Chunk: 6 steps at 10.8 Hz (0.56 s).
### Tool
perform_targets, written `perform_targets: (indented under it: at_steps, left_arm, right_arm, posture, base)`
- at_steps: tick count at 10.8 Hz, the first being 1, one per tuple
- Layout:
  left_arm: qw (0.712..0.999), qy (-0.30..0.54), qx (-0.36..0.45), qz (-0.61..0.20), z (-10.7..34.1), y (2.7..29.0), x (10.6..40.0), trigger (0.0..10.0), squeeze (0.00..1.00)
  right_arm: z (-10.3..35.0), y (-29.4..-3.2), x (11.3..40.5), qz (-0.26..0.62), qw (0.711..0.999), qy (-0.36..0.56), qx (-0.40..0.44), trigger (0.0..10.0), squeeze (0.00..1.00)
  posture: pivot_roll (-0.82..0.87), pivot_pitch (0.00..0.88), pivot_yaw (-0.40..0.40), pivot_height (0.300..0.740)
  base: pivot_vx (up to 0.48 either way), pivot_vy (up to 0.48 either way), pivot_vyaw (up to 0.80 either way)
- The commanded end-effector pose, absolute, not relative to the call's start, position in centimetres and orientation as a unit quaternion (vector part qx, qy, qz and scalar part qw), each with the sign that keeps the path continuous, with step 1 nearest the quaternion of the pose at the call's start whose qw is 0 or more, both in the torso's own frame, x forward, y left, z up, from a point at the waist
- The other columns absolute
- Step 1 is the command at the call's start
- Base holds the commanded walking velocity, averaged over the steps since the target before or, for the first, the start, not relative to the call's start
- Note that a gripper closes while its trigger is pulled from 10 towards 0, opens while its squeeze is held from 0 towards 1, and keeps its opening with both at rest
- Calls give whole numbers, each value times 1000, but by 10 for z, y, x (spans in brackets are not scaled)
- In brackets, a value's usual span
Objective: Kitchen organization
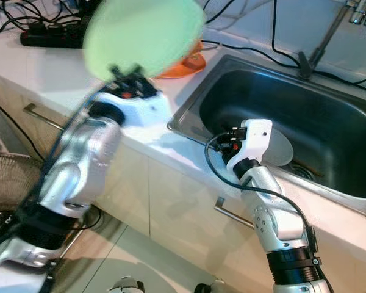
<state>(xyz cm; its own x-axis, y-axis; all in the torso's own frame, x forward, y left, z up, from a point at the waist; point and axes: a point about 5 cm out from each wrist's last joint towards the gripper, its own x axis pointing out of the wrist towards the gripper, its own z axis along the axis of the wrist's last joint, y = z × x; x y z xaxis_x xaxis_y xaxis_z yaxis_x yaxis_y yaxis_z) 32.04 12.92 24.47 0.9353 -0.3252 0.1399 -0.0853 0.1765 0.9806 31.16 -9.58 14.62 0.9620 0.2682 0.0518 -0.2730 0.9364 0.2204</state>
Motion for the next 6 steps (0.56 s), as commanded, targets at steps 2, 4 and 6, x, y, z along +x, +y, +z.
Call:
perform_targets:
  at_steps: [2,4,6]
  left_arm:
    - [740,-203,631,-112,246,108,315,10000,0]
    - [735,-203,632,-137,239,99,318,10000,0]
    - [737,-203,629,-143,236,98,318,10000,0]
  right_arm:
    - [165,-101,319,124,981,-33,147,10000,1000]
    - [184,-103,324,124,963,-50,235,10000,1000]
    - [192,-107,325,126,938,-50,318,10000,1000]
  posture:
    - [80,66,-102,719]
    - [70,54,-100,719]
    - [69,46,-99,719]
  base:
    - [0,0,0]
    - [0,0,0]
    - [0,0,0]
